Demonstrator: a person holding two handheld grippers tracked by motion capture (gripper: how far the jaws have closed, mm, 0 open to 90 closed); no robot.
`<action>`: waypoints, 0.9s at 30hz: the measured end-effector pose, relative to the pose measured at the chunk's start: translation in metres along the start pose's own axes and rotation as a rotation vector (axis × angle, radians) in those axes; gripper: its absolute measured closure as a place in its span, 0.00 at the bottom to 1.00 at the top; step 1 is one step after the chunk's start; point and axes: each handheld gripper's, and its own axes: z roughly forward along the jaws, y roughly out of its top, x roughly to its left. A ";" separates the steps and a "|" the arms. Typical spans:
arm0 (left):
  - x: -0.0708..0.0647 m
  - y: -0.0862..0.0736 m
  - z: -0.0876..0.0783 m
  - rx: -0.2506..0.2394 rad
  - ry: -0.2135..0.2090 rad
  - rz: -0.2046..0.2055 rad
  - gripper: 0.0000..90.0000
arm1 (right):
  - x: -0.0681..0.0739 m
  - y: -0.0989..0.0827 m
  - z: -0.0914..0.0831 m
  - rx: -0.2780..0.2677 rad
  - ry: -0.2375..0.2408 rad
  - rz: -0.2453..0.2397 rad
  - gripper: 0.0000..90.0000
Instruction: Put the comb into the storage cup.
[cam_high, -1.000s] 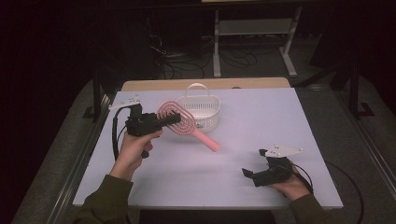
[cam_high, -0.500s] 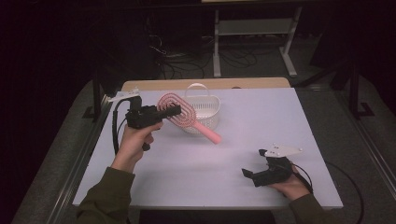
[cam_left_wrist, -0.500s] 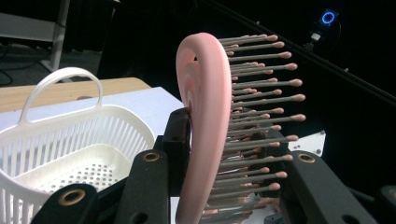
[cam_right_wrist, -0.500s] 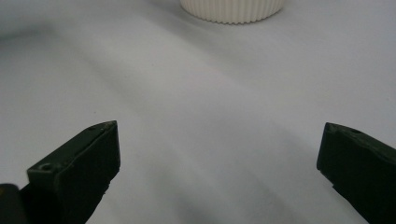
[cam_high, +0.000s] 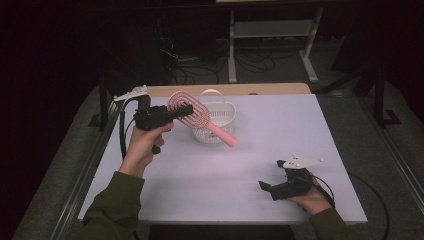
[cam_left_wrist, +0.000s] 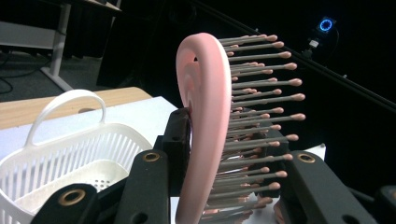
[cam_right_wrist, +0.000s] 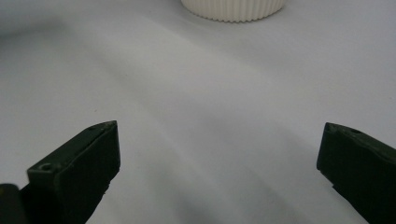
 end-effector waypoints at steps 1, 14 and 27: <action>0.001 0.001 0.000 -0.002 0.002 0.000 0.72 | 0.000 0.000 0.000 0.000 0.000 0.000 0.00; 0.011 0.017 0.003 -0.016 0.020 0.001 0.72 | 0.000 0.000 0.000 0.002 -0.004 0.000 0.00; 0.027 0.021 0.006 -0.043 0.058 -0.013 0.72 | 0.000 0.000 0.000 0.002 -0.004 0.000 0.00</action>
